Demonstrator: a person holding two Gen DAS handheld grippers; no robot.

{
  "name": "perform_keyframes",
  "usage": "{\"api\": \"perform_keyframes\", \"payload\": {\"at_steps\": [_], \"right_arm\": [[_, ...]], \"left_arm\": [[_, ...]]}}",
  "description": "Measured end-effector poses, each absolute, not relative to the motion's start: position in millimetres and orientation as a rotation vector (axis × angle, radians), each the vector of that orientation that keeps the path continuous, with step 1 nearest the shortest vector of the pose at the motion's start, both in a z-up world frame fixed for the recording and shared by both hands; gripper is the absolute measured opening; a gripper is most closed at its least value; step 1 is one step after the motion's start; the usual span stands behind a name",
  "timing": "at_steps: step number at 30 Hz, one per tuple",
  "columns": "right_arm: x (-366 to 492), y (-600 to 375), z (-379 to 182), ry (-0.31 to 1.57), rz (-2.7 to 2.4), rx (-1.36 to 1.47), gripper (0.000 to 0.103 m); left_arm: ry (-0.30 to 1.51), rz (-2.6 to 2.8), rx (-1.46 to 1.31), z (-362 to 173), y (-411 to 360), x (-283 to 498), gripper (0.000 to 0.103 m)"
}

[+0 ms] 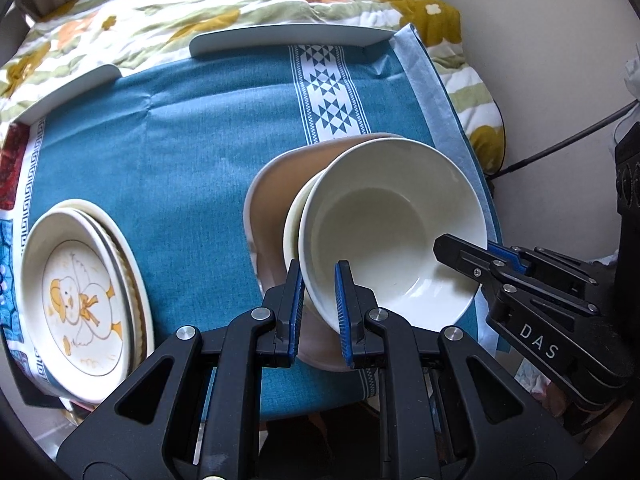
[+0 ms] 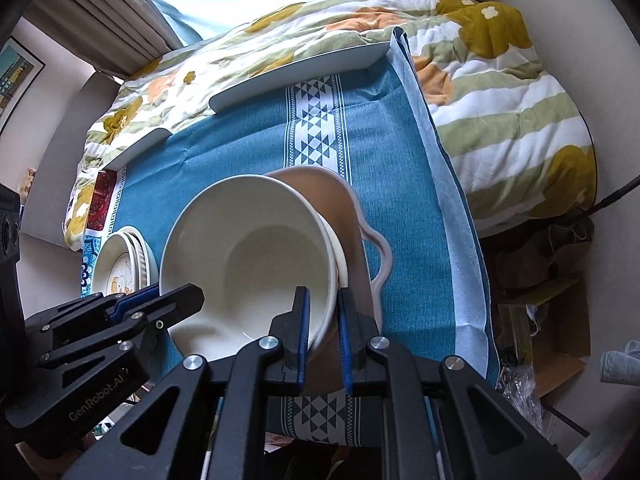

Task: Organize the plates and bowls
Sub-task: 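Lower the white bowl into the cream bowl and open the right gripper, then grasp the mauve basin's rim holding the nested bowls with the right gripper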

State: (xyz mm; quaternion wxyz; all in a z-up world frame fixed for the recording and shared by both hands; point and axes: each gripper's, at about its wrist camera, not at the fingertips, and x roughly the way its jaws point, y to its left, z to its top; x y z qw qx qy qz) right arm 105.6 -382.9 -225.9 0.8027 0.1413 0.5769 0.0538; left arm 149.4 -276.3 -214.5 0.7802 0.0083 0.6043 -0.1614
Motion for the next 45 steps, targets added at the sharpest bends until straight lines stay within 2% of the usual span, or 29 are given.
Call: {"api": "perform_keyframes", "payload": {"at_steps": [22, 26, 30, 32, 33, 34, 35, 36, 38, 45], "right_arm": [[107.4, -380.9, -223.3, 1.227, 0.115, 0.283, 0.013], [105.0, -387.6, -200.5, 1.164, 0.14, 0.297, 0.013], [96.9, -395.4, -160.1, 1.063, 0.189, 0.274, 0.013], [89.8, -398.7, -140.4, 1.016, 0.21, 0.247, 0.015], [86.6, -399.2, -133.3, 1.0, 0.223, 0.232, 0.026], [82.8, -400.4, -127.6, 0.985, 0.236, 0.213, 0.055], [80.3, -401.2, -124.3, 0.974, 0.247, 0.193, 0.075], [77.8, -401.8, -122.6, 0.963, 0.259, 0.167, 0.103], [76.0, -403.1, -123.8, 0.964, 0.262, 0.102, 0.103], [94.2, -395.4, -166.9, 1.155, 0.257, -0.218, 0.103]], "left_arm": [[1.288, -0.324, 0.041, -213.4, -272.3, 149.0, 0.013], [1.225, -0.338, 0.009, -182.8, -265.4, 145.5, 0.013], [1.073, -0.351, -0.001, -126.8, -254.0, 133.7, 0.014], [1.002, -0.351, 0.017, -104.7, -247.7, 124.1, 0.024], [0.972, -0.346, 0.032, -97.4, -245.7, 119.6, 0.052], [0.944, -0.333, 0.049, -92.9, -242.3, 114.5, 0.093], [0.914, -0.315, 0.063, -90.5, -239.4, 110.1, 0.103], [0.883, -0.306, 0.073, -89.7, -235.6, 104.4, 0.103], [0.911, -0.307, 0.107, -100.1, -231.3, 101.2, 0.103], [1.128, -0.311, 0.132, -166.2, -222.3, 110.2, 0.101]]}}
